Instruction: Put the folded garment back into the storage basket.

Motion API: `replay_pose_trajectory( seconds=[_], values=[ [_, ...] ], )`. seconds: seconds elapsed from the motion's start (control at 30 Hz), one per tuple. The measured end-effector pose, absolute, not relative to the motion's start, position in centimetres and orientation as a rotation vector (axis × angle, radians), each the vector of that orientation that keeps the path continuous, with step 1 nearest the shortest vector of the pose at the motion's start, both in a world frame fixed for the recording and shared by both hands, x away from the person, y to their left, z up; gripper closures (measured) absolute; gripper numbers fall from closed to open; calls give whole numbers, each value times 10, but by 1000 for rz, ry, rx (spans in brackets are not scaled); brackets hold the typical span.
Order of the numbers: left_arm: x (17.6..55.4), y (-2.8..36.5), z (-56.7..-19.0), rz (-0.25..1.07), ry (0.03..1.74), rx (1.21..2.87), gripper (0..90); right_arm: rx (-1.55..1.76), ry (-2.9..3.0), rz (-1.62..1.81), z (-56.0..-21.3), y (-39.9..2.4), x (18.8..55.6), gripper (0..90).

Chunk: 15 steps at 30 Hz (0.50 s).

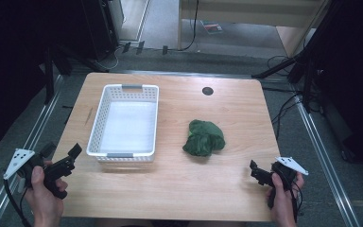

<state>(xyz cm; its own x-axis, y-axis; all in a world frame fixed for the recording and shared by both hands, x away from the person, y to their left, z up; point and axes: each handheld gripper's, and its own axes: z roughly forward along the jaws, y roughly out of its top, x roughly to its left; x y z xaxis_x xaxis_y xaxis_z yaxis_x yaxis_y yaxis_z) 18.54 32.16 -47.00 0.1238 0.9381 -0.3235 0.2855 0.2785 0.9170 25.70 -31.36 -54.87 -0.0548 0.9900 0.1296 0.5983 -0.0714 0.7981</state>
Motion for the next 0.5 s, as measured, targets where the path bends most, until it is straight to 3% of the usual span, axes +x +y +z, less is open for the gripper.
replay_pose_trajectory(
  seconds=[0.5],
  values=[
    [211,271,-459,631,1334,1349,0,1712,1694,992,-549,-314,257,0]
  ],
)
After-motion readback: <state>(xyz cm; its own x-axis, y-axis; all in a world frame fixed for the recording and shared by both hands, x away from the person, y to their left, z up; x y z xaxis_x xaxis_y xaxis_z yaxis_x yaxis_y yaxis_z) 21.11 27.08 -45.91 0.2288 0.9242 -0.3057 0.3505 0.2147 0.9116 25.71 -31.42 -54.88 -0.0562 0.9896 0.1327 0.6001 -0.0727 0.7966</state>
